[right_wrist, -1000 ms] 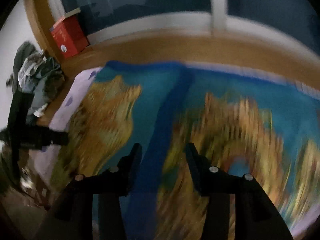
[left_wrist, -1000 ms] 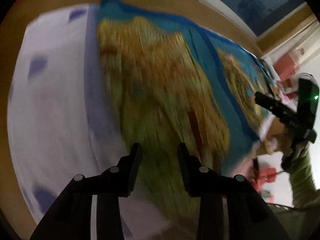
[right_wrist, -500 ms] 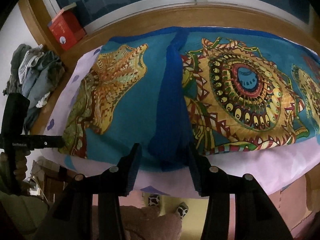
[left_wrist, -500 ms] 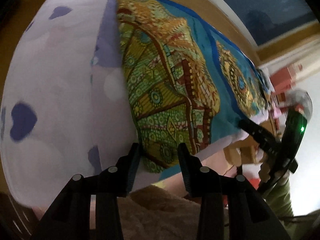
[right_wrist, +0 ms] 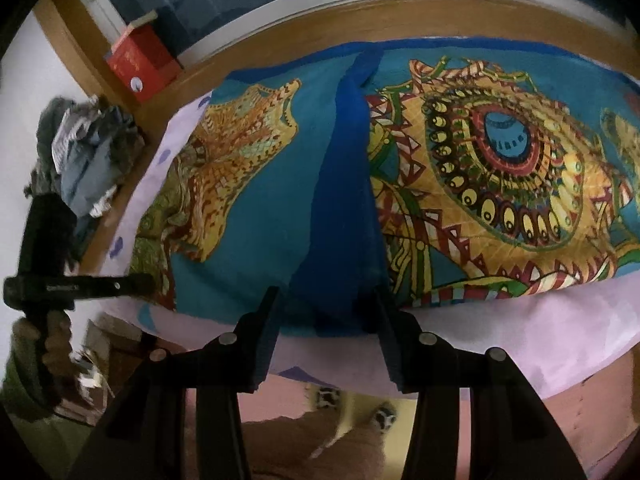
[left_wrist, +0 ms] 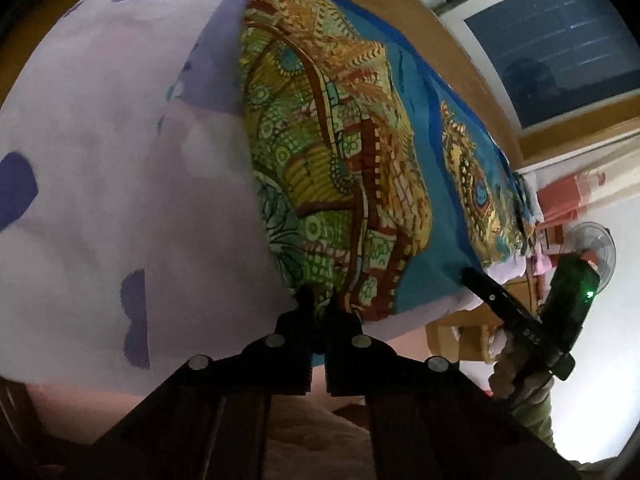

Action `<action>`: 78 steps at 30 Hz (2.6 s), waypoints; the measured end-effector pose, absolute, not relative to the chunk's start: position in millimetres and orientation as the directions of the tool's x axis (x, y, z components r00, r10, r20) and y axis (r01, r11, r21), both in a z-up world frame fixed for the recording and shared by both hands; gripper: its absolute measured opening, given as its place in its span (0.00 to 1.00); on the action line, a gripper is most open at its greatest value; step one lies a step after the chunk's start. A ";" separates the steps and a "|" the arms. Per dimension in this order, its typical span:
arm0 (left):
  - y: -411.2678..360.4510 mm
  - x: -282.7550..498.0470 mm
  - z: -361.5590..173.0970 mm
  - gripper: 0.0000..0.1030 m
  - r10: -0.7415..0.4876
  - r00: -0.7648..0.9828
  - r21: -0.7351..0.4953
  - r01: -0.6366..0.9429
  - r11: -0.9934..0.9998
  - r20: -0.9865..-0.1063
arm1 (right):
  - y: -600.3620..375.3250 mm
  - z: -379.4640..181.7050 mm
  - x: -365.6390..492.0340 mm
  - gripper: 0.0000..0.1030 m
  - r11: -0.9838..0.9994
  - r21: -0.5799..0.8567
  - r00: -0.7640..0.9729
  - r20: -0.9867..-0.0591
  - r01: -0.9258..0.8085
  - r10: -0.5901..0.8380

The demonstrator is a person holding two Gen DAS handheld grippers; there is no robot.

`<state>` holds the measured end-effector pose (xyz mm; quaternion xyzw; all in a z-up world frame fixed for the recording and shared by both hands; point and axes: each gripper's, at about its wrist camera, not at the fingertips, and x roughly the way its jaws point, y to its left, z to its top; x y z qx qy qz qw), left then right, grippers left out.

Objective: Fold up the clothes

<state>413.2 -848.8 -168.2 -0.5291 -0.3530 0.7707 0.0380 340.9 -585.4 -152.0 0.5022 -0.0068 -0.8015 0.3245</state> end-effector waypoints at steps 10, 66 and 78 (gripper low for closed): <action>-852.6 436.9 -165.6 0.02 0.428 -0.415 -0.571 0.331 -0.751 -0.803 | -579.8 -144.5 349.7 0.00 -0.804 0.307 -0.303 -0.811 0.509 -0.501; -1014.4 156.8 -136.6 0.27 0.248 -0.427 -0.273 -0.002 -0.962 -0.869 | -848.6 -152.5 451.4 0.57 -0.868 -0.161 -0.498 -0.860 0.469 -0.110; -1004.6 140.8 -146.2 0.27 0.262 -0.406 -0.268 -0.043 -0.962 -0.875 | -833.1 -151.8 447.6 0.65 -0.922 -0.120 -0.525 -0.845 0.369 -0.100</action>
